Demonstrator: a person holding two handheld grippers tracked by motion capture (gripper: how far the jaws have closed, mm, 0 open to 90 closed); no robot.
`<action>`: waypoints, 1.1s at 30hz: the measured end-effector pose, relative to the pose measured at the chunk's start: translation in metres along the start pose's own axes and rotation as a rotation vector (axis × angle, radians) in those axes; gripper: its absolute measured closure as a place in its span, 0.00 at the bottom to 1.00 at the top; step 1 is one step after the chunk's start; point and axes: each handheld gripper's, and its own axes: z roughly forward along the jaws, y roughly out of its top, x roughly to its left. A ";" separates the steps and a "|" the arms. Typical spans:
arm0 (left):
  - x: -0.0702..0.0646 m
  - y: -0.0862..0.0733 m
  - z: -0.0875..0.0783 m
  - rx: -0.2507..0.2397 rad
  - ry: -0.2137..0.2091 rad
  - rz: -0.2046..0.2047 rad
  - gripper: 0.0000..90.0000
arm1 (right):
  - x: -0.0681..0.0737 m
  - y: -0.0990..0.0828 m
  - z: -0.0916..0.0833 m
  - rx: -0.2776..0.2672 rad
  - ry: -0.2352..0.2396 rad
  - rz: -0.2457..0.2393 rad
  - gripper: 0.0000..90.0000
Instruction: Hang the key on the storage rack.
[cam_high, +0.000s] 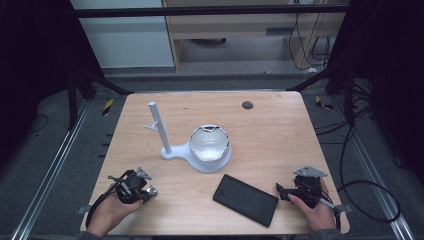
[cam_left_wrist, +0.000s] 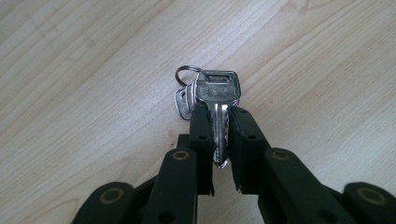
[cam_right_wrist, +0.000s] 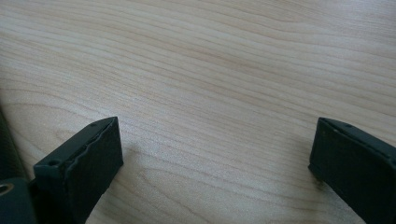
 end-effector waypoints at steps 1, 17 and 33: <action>0.001 0.000 -0.001 -0.002 0.003 0.008 0.89 | 0.000 0.000 0.000 0.000 0.000 -0.001 0.03; 0.007 0.000 0.002 0.004 -0.039 -0.010 0.80 | 0.000 0.000 0.000 0.001 0.002 0.001 0.03; 0.000 0.004 0.010 -0.030 0.000 -0.066 0.44 | 0.000 0.000 0.000 0.001 0.001 0.001 0.03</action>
